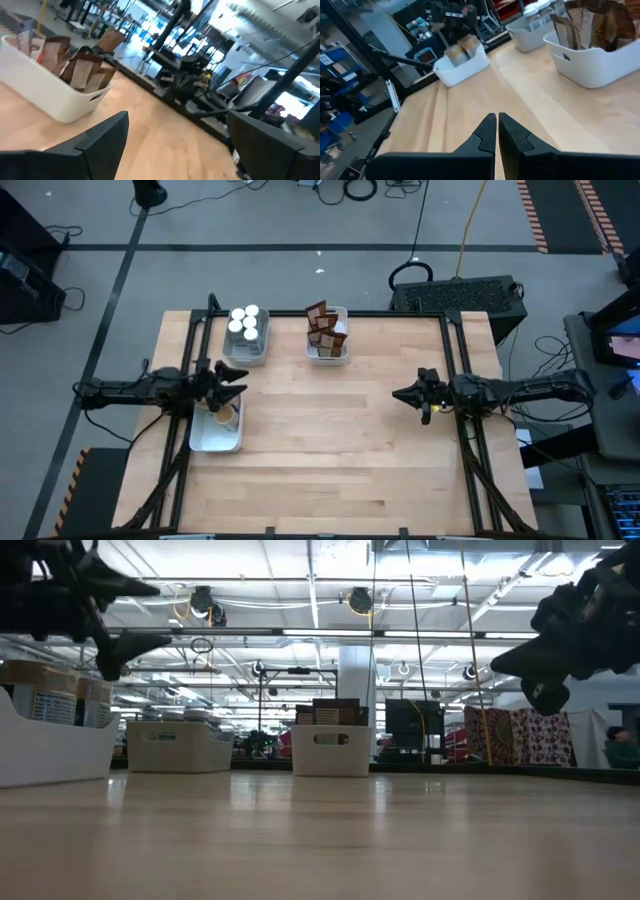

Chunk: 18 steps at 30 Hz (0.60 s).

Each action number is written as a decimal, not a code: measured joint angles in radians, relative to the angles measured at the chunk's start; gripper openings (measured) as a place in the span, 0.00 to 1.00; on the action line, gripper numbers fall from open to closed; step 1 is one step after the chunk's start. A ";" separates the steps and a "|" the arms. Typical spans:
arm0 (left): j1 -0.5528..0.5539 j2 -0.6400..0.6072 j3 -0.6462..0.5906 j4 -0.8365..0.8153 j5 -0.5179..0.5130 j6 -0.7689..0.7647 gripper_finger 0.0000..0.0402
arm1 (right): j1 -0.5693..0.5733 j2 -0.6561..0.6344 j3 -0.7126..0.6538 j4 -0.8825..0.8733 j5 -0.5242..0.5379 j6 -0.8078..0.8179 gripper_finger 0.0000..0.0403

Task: Sort spices by type
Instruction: Return to Home Position

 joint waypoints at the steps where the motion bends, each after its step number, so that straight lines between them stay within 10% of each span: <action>1: 0.000 0.000 -0.006 -0.005 -0.001 0.000 0.84 | -0.001 -0.005 0.000 -0.014 0.000 -0.002 0.00; 18: 0.000 0.007 -0.005 -0.087 0.002 0.004 0.84 | 0.000 -0.004 0.000 -0.090 -0.005 -0.004 0.00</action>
